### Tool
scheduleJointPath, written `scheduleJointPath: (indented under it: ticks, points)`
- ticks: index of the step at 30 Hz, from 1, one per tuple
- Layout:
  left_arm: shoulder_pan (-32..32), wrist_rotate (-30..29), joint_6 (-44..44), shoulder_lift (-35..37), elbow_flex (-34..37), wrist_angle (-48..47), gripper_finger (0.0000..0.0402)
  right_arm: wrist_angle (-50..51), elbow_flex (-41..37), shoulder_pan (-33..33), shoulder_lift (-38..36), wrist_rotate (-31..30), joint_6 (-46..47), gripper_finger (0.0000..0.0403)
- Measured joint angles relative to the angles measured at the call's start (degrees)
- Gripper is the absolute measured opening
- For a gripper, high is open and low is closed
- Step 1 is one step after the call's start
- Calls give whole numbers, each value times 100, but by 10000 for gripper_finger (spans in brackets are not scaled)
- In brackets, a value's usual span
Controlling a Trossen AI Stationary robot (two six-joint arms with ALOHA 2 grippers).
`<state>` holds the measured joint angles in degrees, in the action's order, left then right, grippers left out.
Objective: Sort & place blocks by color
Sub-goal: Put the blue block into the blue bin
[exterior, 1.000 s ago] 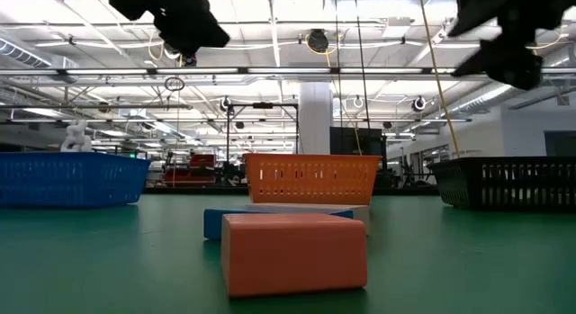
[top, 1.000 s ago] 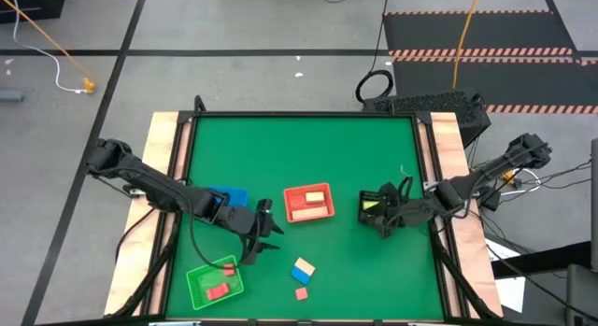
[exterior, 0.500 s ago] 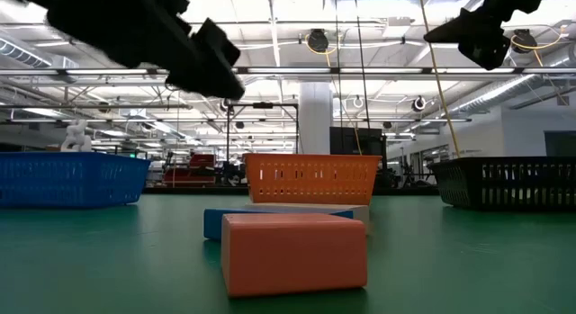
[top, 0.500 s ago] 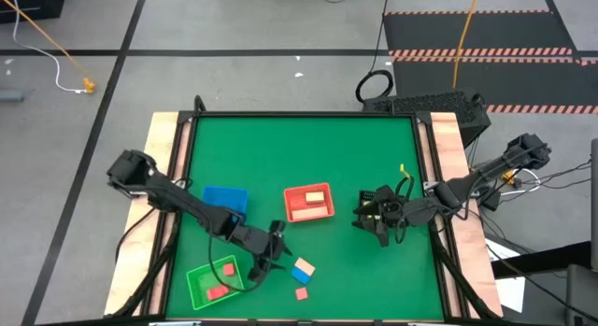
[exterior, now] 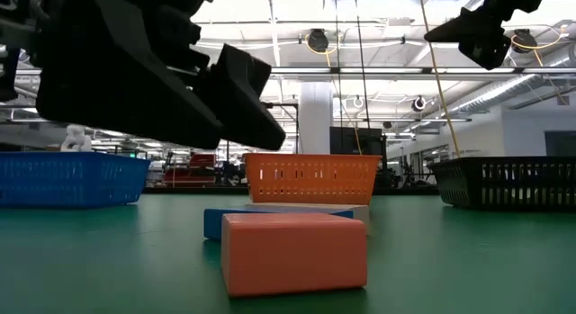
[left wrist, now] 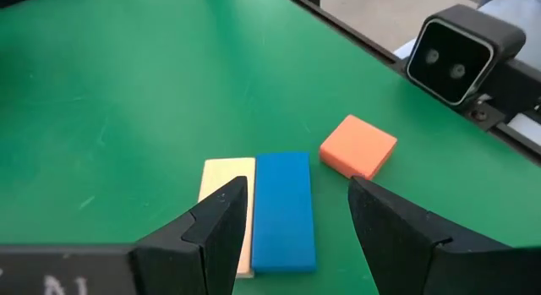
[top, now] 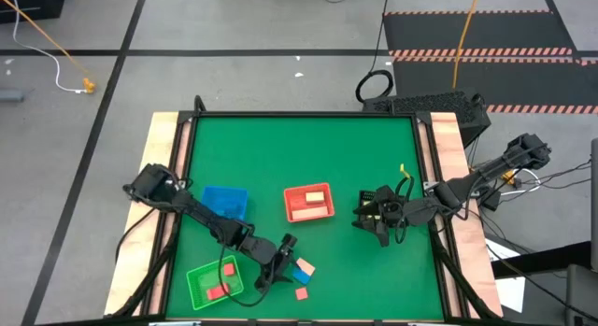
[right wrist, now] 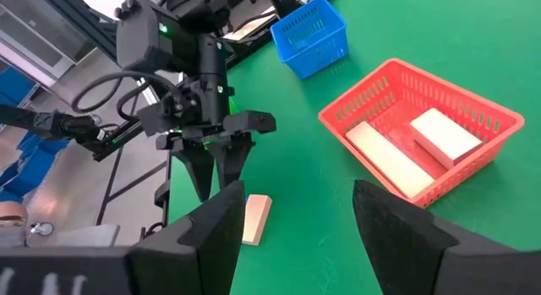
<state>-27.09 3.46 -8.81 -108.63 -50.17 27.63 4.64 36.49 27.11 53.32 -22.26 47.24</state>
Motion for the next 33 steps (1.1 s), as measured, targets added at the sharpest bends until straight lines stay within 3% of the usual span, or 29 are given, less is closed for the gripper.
scheduleJointPath:
  ticks: [23,29,33]
  points:
    - [238,310,454,-89,-47,-745,207,-9,0,0,0,4,0,210]
    - [366,-367,150,-86,-47,-781,207,-9,0,0,0,4,2,210]
    - [512,-403,286,-86,-47,-756,207,-9,-2,0,0,4,2,210]
